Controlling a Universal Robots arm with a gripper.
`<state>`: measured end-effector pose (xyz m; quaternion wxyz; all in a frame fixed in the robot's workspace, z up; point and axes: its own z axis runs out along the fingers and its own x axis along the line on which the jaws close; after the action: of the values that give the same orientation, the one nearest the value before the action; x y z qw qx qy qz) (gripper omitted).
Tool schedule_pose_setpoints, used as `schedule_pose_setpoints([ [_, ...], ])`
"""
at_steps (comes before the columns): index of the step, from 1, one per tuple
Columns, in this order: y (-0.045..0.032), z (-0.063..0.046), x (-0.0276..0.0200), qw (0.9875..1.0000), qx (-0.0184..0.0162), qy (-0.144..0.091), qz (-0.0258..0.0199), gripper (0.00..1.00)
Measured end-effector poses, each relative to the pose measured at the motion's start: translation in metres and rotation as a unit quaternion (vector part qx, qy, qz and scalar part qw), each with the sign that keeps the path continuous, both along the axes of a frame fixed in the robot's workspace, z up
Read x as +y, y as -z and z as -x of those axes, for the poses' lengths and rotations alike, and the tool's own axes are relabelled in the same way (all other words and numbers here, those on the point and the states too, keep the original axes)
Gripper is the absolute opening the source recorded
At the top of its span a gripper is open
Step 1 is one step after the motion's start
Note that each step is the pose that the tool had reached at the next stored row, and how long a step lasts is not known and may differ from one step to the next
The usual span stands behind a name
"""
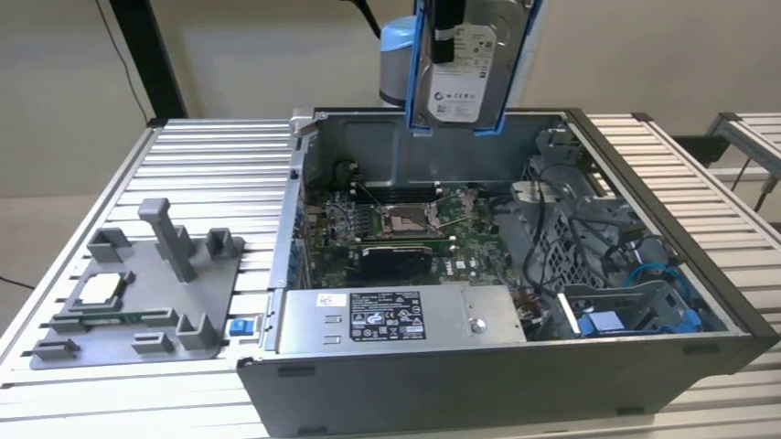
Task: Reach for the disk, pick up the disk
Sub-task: 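Pick up the disk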
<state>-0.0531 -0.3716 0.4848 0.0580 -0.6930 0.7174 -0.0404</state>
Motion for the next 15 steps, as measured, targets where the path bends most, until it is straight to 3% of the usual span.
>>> schedule_pose_setpoints([
  [15,0.0004,0.000,-0.0342,1.0000,0.0000,0.000,0.0000,0.00],
])
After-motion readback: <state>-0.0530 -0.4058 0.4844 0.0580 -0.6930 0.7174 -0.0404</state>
